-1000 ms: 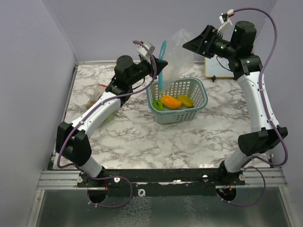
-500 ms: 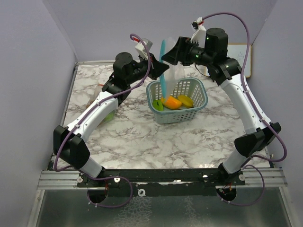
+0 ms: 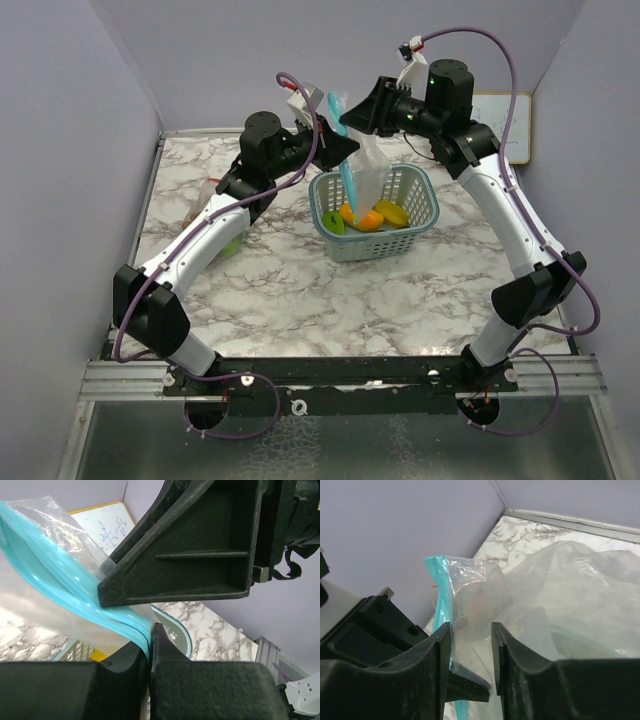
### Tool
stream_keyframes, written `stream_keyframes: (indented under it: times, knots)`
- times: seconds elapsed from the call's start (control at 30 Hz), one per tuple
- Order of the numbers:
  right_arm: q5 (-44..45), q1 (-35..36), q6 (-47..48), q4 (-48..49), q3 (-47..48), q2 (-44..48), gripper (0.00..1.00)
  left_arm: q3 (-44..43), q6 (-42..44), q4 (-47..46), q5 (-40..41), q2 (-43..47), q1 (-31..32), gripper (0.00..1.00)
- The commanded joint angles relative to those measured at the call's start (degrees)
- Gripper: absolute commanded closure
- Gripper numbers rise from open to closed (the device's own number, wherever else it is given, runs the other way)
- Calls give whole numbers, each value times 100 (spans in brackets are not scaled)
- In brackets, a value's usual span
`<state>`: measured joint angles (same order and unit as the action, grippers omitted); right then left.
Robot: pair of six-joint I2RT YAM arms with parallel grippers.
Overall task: Place the food in the zip-top bag and seal the zipper
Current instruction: Open the zipper of the food storage bag.
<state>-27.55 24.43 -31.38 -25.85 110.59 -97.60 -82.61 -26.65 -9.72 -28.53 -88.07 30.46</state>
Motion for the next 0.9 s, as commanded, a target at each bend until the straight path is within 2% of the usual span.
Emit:
stream_keyframes:
  times: [0.0,0.13,0.2,0.23,0.5,0.63,0.87]
  knots:
    - [-139,5,-96,288,-202,65,93,-48,92,-118,-216,110,45,100]
    - [481,1,131,-19,-267,273,98,-28,297,68,-35,190,29,100]
    - [761,0,225,-165,-270,339,98,-21,420,197,46,259,15,84]
    - [836,0,254,-199,-271,371,98,-7,487,249,83,312,10,80]
    - [708,1,209,-170,-205,488,98,462,467,150,79,699,-219,60]
    - [360,-8,190,-90,-185,518,98,825,139,-278,-101,850,-386,59]
    - [-454,-8,-62,440,-471,618,98,1254,-968,-1502,-404,845,-680,67]
